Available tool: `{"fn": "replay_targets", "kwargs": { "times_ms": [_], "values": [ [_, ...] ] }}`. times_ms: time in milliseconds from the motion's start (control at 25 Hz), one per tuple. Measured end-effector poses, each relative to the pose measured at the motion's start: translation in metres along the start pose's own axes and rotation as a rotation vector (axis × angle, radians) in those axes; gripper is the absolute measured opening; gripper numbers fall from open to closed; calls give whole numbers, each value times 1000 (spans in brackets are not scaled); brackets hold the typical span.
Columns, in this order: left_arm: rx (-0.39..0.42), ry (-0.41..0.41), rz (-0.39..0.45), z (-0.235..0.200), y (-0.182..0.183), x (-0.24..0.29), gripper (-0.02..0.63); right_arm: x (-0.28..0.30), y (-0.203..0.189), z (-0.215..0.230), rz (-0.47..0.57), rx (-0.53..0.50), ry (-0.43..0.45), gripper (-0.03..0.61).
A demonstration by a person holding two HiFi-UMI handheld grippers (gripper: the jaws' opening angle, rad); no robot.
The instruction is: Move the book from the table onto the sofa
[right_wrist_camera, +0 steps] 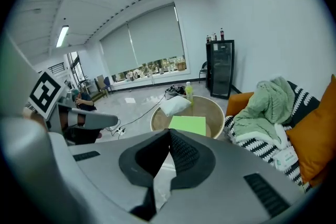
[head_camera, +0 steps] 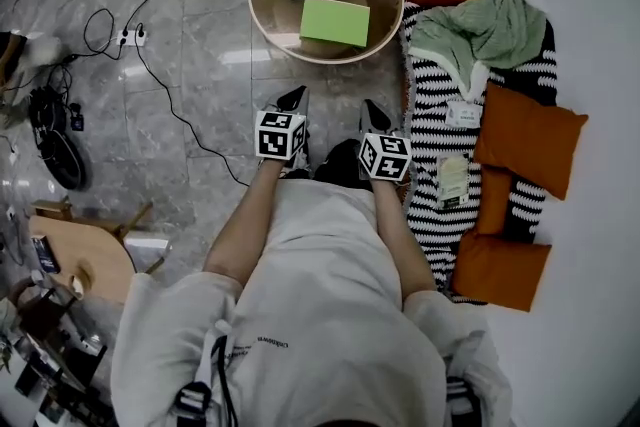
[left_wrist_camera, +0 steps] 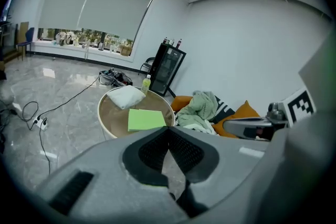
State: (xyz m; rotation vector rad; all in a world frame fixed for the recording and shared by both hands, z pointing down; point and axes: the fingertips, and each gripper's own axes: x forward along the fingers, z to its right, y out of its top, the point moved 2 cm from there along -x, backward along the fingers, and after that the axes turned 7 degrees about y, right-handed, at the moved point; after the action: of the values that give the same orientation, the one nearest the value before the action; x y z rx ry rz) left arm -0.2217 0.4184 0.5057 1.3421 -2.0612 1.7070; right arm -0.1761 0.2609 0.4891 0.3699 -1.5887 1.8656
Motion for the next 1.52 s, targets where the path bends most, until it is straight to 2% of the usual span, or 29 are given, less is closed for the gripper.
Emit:
{"fn": "replay_targets", "kwargs": {
  "times_ms": [160, 360, 640, 1080, 1520],
  "values": [
    [20, 6, 25, -2, 16, 0, 9, 4, 21, 14, 51, 21, -46, 6],
    [39, 44, 73, -13, 43, 7, 9, 29, 38, 15, 59, -10, -7, 6],
    [36, 105, 78, -30, 75, 28, 9, 70, 75, 29, 66, -21, 48, 6],
    [5, 159, 36, -31, 120, 92, 9, 124, 120, 89, -9, -25, 69, 6],
    [-59, 220, -72, -24, 133, 166, 9, 186, 148, 152, -112, -22, 108, 6]
  ]
}}
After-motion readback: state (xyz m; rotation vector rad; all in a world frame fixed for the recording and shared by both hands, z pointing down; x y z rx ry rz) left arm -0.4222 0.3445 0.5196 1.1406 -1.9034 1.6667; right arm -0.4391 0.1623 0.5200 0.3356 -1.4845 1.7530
